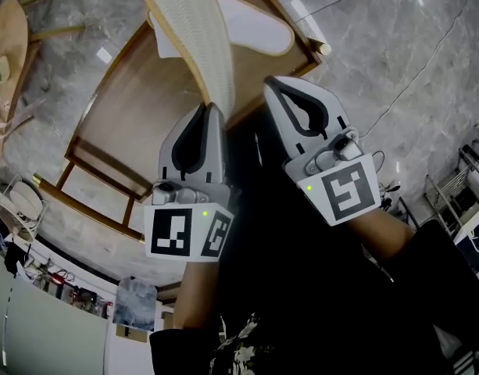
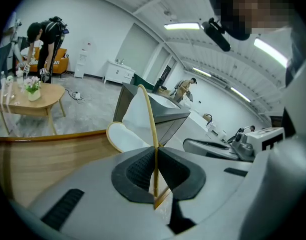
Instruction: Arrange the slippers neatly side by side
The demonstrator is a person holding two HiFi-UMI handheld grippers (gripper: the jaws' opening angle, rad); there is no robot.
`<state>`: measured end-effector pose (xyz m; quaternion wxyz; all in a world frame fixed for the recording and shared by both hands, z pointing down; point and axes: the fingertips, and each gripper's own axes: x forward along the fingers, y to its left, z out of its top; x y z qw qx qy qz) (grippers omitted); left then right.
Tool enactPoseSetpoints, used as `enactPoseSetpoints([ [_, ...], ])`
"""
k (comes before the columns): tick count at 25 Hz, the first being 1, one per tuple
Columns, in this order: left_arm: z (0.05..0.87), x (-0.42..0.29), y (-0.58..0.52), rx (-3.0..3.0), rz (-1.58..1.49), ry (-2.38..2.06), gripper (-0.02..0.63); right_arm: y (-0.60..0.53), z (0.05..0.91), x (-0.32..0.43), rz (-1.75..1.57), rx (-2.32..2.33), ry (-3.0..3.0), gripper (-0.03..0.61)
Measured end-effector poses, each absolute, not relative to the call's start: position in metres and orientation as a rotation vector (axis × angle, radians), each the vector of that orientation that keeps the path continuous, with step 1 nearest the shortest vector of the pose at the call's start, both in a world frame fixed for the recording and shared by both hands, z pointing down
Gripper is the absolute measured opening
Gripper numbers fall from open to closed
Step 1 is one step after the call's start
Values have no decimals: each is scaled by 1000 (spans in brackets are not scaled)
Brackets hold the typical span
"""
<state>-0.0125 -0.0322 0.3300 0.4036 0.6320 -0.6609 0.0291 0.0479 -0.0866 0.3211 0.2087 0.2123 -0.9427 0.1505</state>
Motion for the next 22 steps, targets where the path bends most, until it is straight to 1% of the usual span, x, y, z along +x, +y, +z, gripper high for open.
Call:
enactPoseSetpoints([
  [13,326,-35,6,1537,12,-1731,20,-54,324,10,360,424,-2630,-2],
  [22,329,-51,25,1538,54,-1806,20,-32,331,-17,320,310,-2637,-2],
])
